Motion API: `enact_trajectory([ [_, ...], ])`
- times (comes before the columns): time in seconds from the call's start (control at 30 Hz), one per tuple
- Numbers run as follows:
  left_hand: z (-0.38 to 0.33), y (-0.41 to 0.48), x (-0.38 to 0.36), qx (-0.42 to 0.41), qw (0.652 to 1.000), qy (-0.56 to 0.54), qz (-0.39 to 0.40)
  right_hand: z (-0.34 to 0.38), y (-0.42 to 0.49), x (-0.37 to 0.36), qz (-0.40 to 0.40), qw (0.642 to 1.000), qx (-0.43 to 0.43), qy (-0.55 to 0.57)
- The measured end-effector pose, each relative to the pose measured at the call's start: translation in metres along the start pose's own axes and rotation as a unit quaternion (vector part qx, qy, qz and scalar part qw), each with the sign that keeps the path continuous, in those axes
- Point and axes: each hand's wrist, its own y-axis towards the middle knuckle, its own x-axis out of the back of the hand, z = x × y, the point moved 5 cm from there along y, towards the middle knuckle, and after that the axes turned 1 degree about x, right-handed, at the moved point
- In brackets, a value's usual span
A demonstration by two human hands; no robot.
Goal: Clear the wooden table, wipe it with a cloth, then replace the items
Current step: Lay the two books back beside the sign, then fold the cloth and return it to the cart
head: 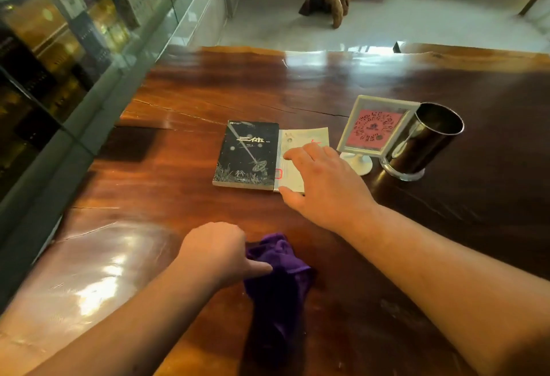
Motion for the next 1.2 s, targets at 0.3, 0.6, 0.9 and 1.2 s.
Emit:
enact_trajectory([
  [0.3, -0.019, -0.049, -0.034, 0.109, 0.986, -0.125, -0.033, 0.004, -0.070, 0.030, 0.011, 1.000, 0.009, -0.014],
  [0.6, -0.020, -0.056, -0.043, 0.173, 0.951, -0.254, -0.045, -0.006, -0.117, 0.090, 0.009, 0.999, 0.013, -0.029],
  [0.9, -0.083, -0.138, 0.145, -0.033, 0.919, -0.286, -0.271, -0.003, -0.137, 0.179, 0.047, 0.998, 0.021, -0.021],
  [1.2, -0.121, -0.220, 0.350, -0.257, 0.870, -0.263, -0.329, 0.039, -0.093, 0.269, 0.072, 0.994, -0.021, 0.078],
])
